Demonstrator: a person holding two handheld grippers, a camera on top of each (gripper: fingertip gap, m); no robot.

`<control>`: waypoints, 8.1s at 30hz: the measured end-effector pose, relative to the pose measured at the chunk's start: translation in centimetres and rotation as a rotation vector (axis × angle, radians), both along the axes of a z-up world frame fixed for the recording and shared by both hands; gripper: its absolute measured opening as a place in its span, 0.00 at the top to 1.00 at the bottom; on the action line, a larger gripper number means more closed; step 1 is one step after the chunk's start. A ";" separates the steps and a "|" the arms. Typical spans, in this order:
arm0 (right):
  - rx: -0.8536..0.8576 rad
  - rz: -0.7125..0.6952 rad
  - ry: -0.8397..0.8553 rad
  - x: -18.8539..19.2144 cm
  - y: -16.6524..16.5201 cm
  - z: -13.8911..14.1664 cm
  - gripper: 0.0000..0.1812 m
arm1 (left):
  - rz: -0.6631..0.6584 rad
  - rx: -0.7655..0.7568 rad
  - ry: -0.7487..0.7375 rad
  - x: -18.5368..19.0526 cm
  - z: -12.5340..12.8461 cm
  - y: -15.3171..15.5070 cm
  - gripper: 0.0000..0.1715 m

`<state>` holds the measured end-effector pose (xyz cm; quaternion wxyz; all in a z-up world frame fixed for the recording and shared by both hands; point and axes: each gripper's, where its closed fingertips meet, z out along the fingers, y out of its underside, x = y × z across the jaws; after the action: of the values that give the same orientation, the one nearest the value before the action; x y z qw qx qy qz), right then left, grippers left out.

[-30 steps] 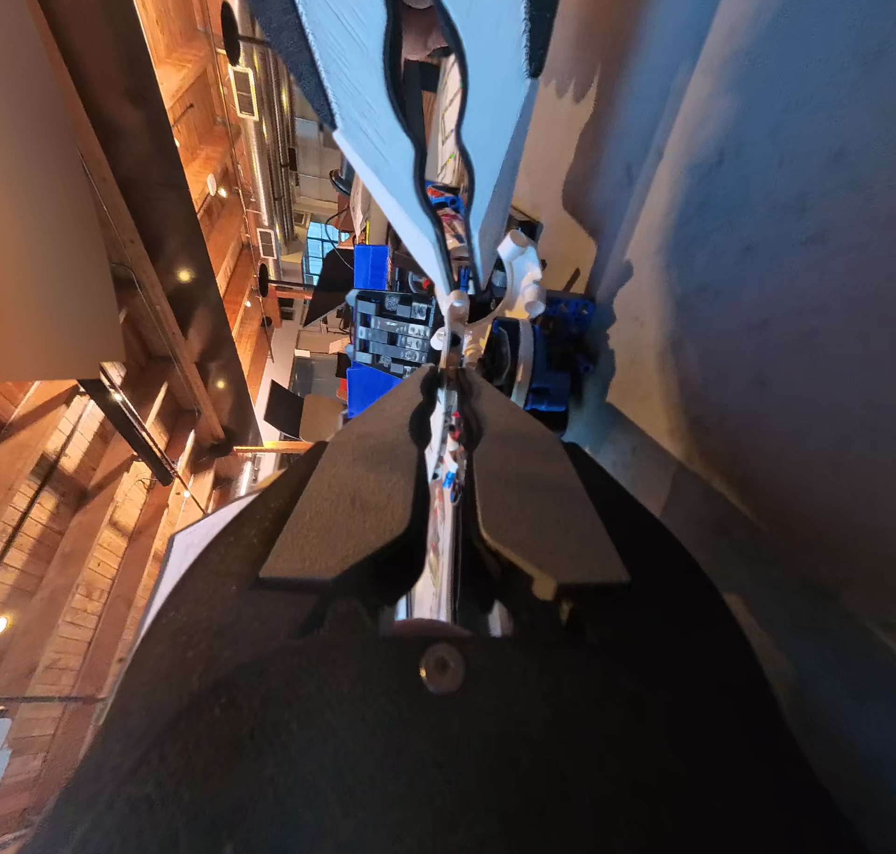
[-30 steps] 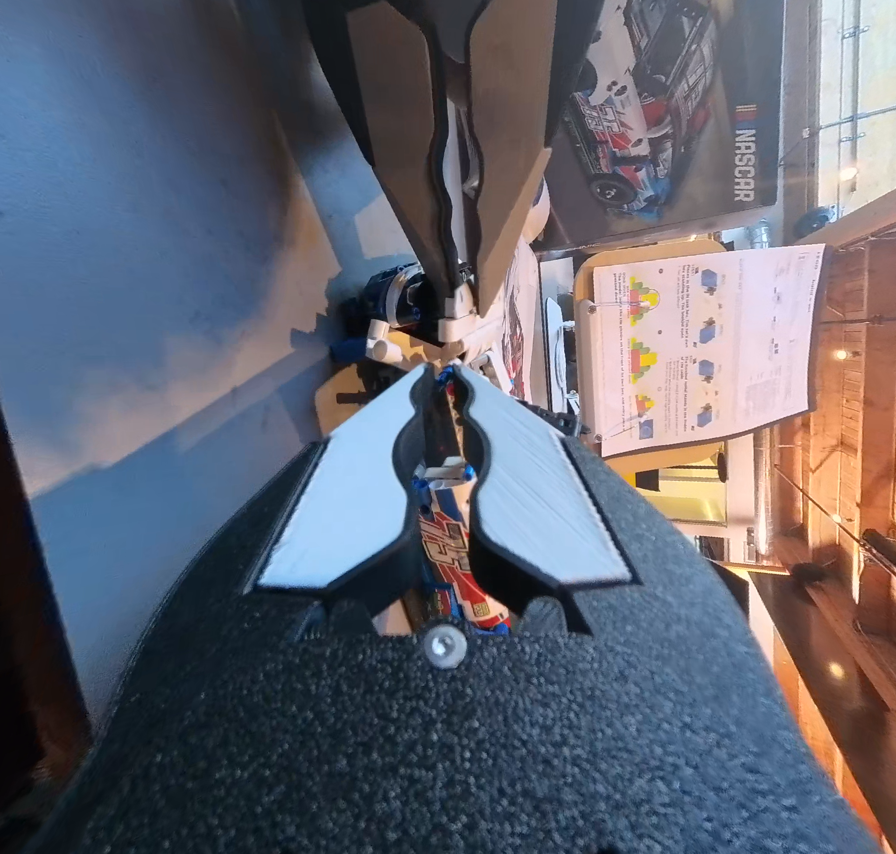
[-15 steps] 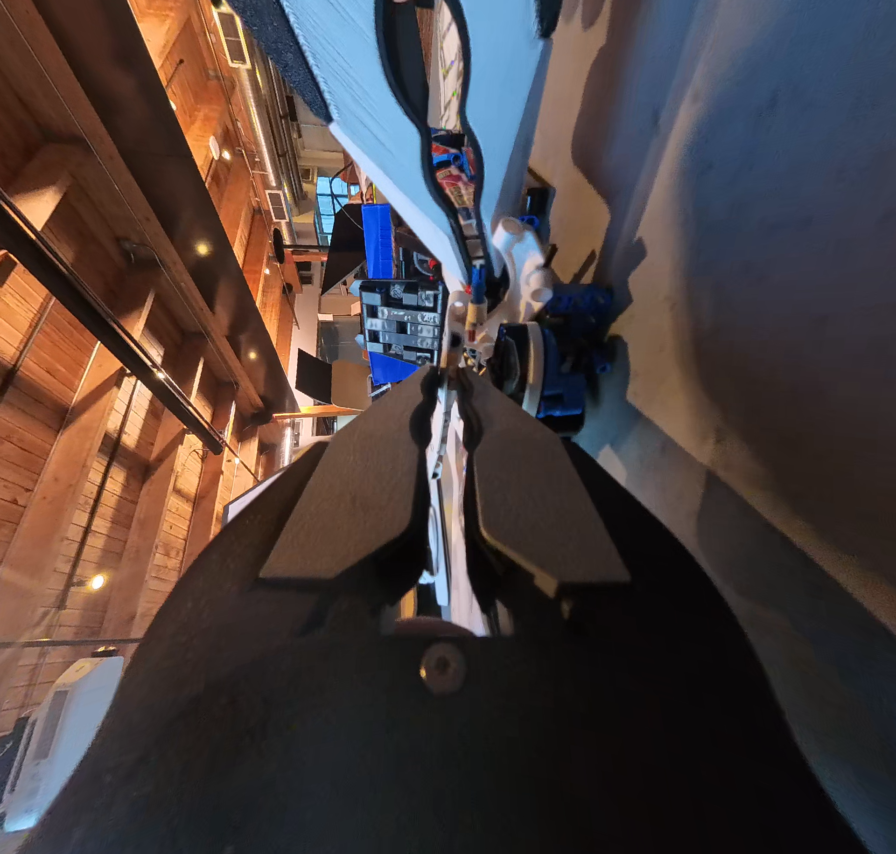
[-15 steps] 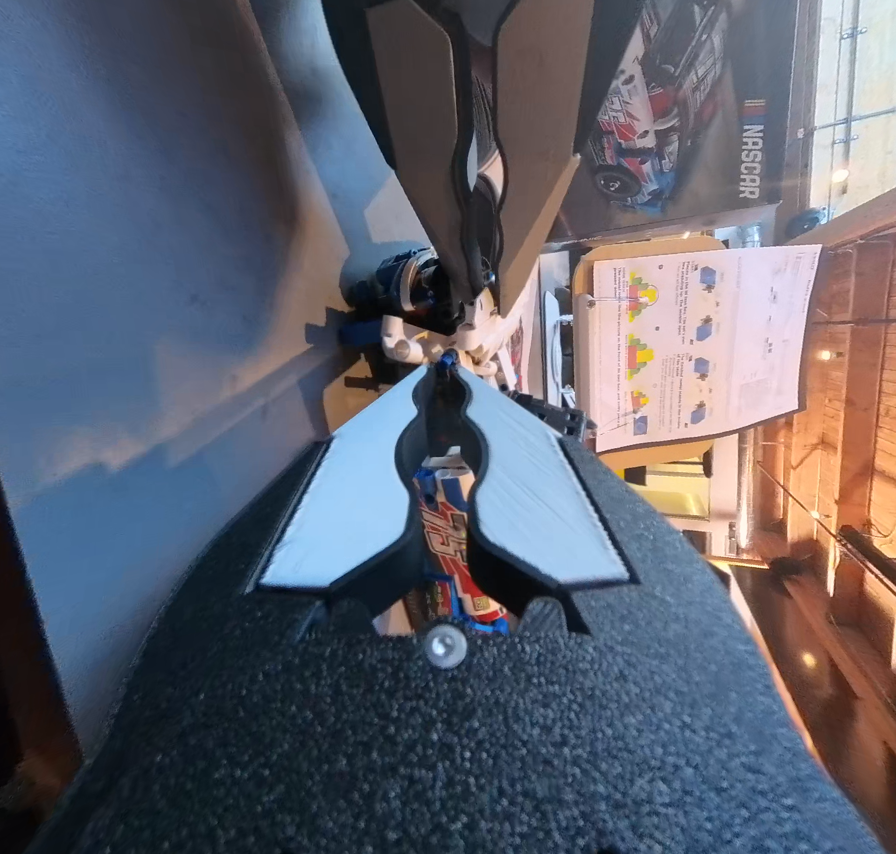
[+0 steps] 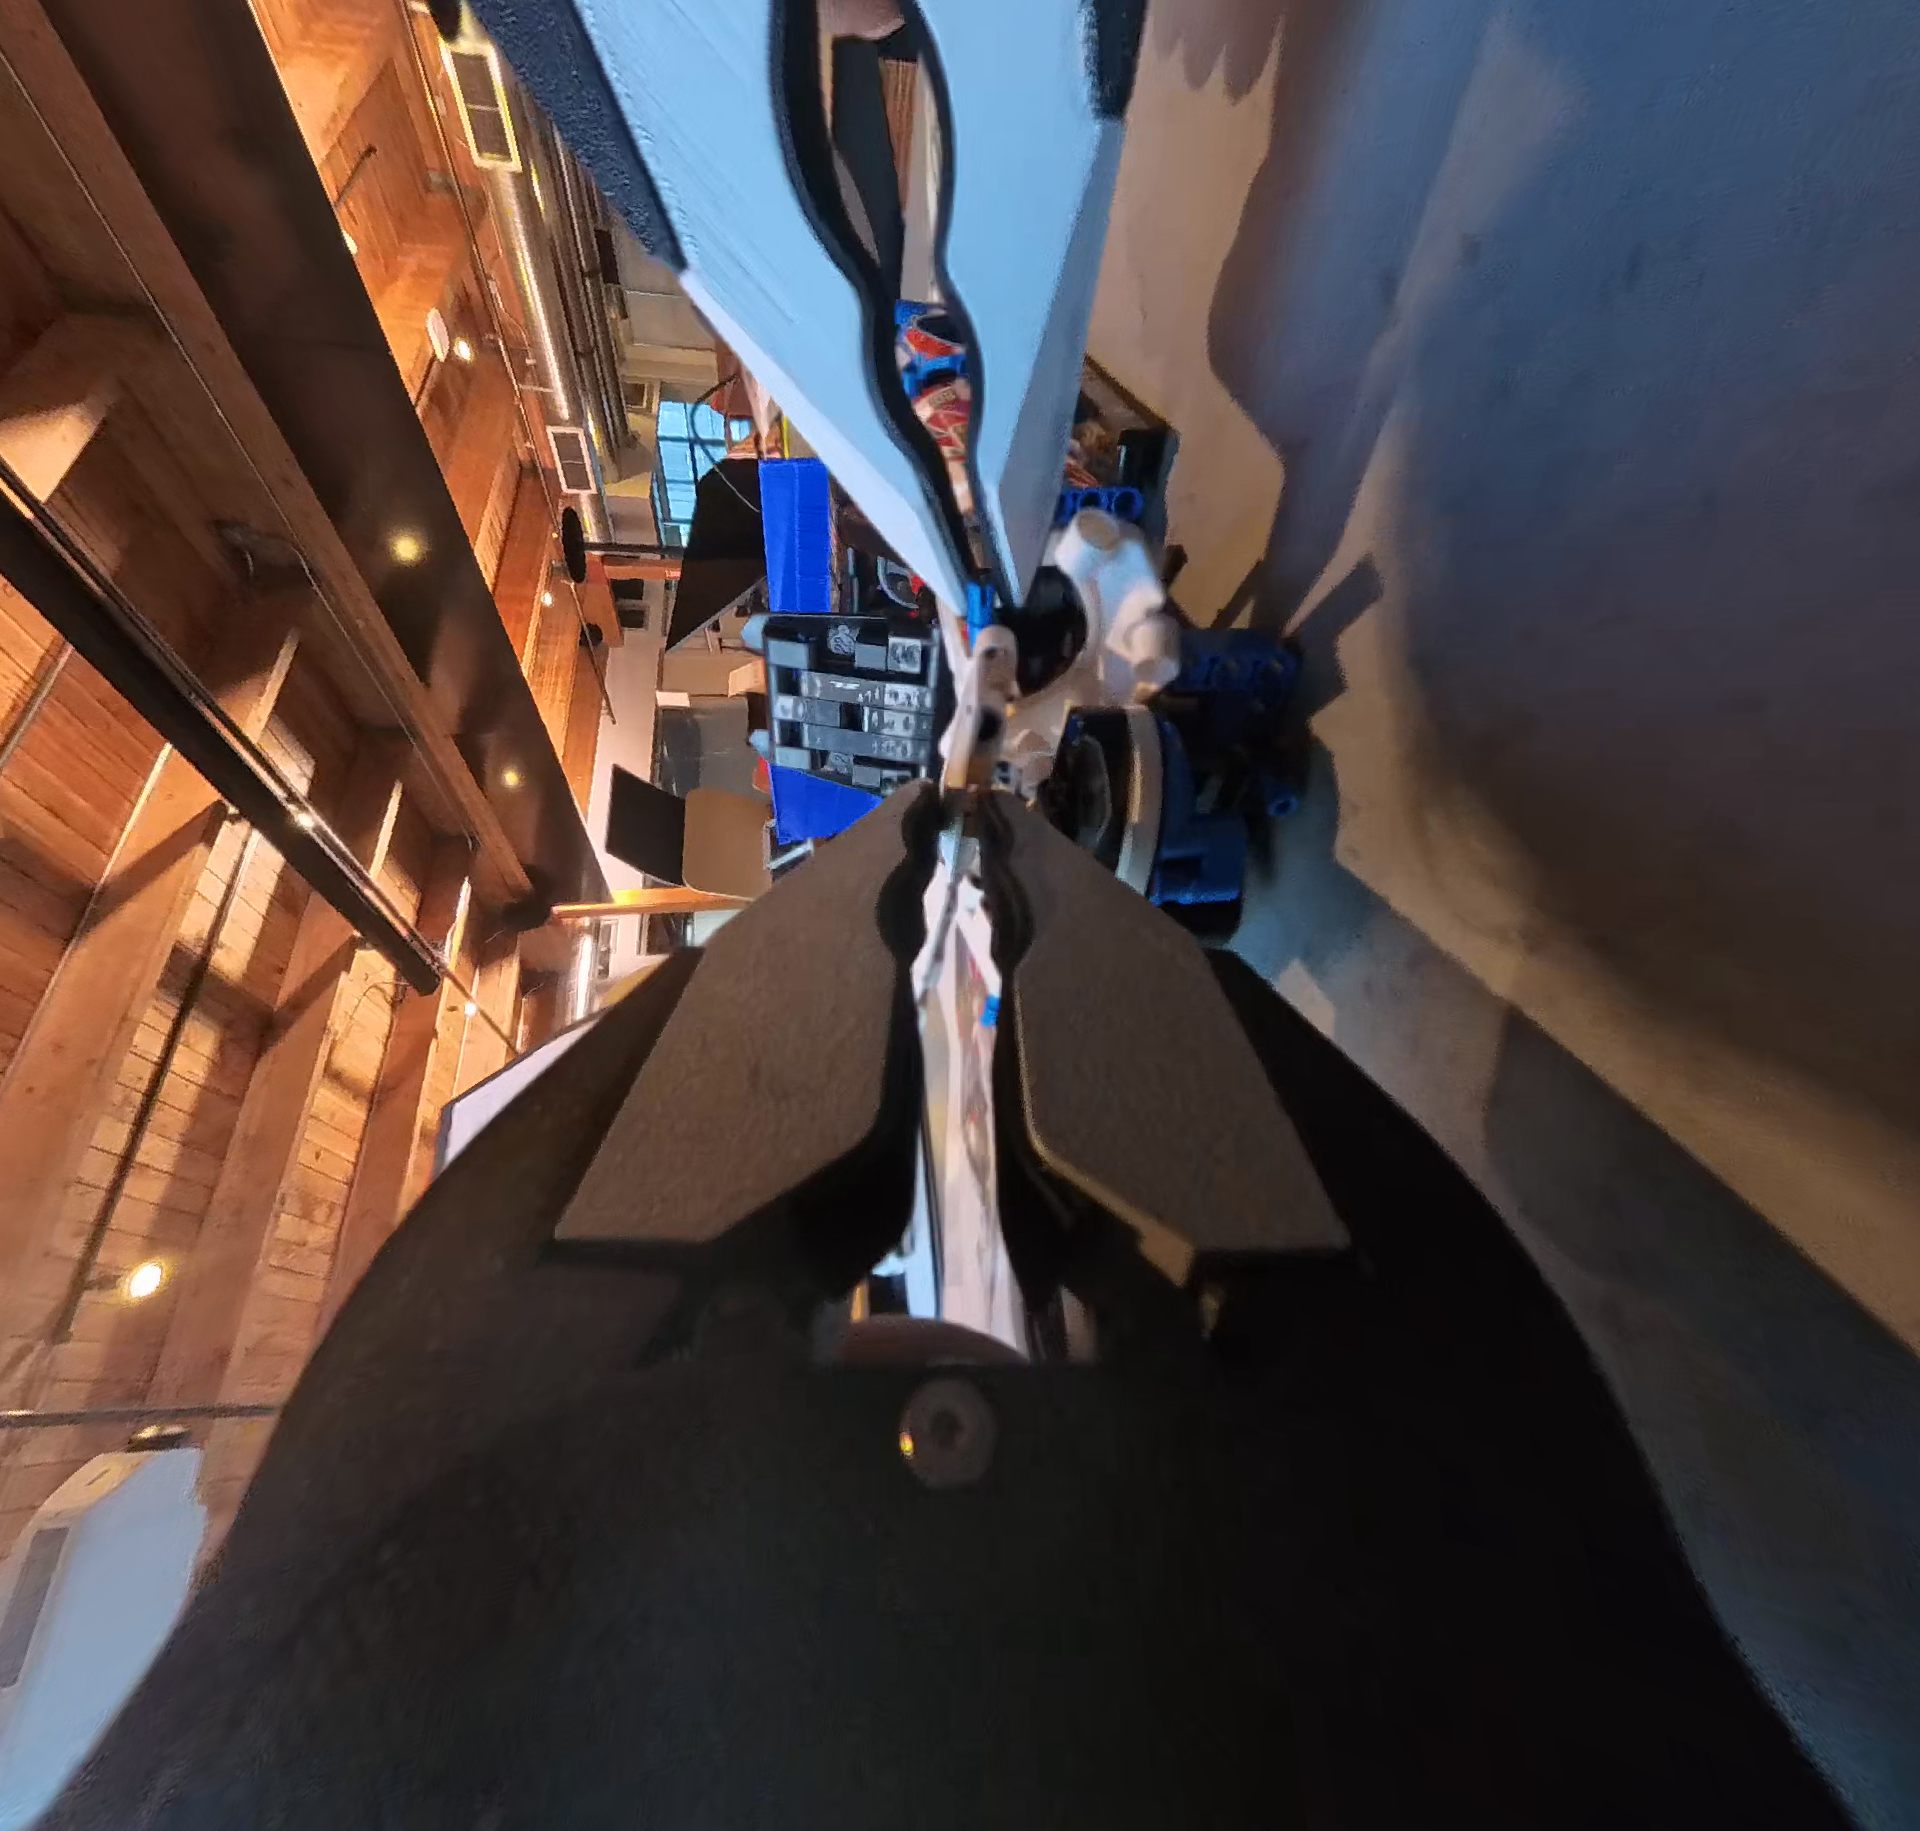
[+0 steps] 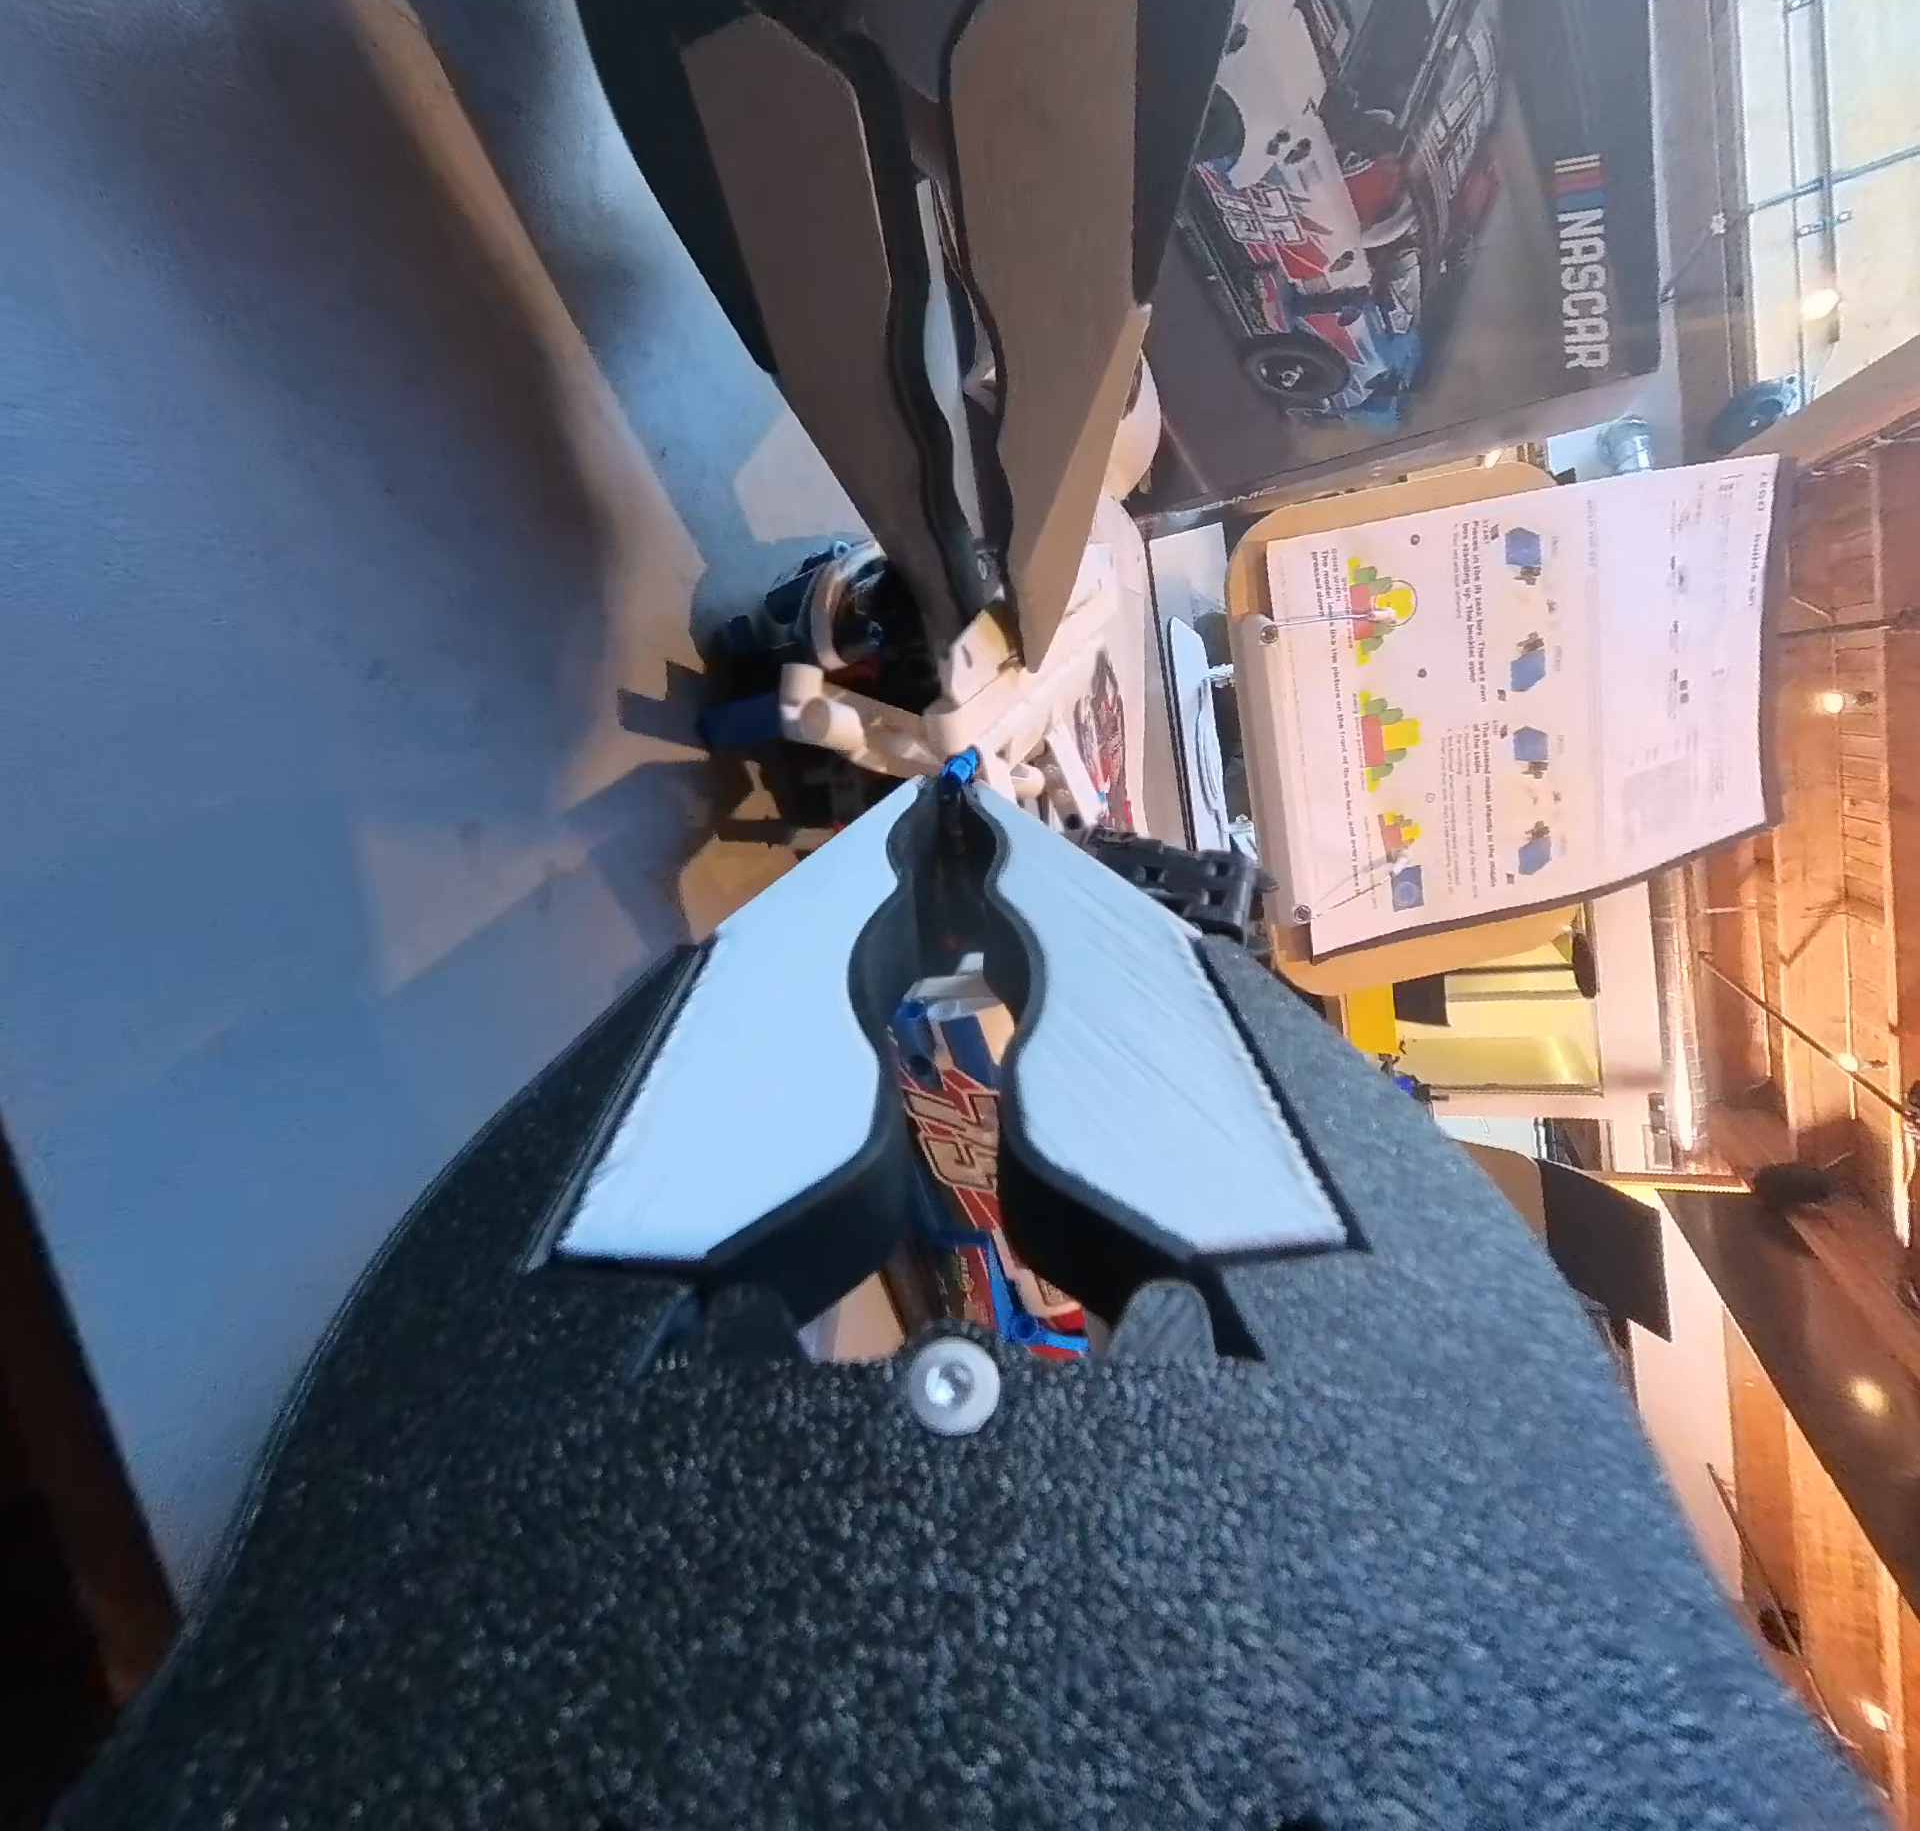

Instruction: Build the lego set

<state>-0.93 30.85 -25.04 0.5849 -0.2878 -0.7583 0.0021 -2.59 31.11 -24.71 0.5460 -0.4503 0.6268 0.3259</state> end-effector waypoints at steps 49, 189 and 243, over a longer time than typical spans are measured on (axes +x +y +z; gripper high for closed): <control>-0.700 0.189 -0.468 -0.1 0.4 -1.0 0.78 | -0.173 -0.117 -0.239 0.6 -0.1 -0.3 0.98; -1.949 -0.078 -0.019 6.6 0.9 -0.1 0.94 | -0.048 -1.159 0.031 3.1 -0.2 0.9 0.79; -1.900 -0.263 0.058 6.8 0.6 -0.3 0.93 | -0.200 -1.164 -0.094 3.7 -1.0 1.1 0.79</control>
<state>5.90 31.49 -25.33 0.1211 -0.7244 -0.3867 0.5577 1.13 32.24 -25.69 0.2645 -0.6286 0.7169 -0.1448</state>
